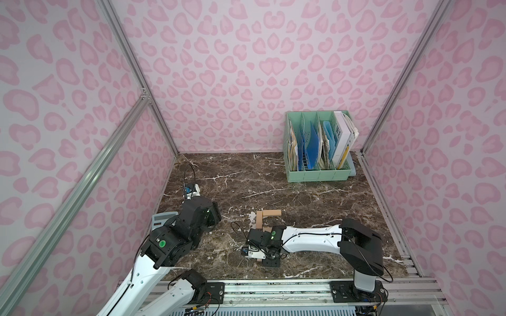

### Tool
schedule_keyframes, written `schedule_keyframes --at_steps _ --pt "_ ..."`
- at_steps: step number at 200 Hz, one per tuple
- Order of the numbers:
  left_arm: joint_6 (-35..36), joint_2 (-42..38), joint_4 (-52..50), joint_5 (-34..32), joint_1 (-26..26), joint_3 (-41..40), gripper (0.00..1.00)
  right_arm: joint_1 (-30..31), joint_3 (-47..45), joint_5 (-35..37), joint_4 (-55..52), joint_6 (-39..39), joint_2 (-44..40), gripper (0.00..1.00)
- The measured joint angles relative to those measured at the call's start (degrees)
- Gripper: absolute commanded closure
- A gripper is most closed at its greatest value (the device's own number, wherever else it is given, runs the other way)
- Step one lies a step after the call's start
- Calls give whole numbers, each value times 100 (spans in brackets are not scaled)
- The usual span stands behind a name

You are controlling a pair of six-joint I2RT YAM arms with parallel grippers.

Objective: Assemble the number 6 with building blocks
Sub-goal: Assemble the building block at the center of the board.

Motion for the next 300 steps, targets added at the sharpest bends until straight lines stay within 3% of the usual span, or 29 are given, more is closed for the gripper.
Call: schedule_keyframes --at_steps 196,300 --pt "-20 -9 9 4 7 -24 34 0 164 118 -66 -68 111 62" --pt "-22 -44 42 4 13 -74 34 0 164 260 -63 -66 129 56"
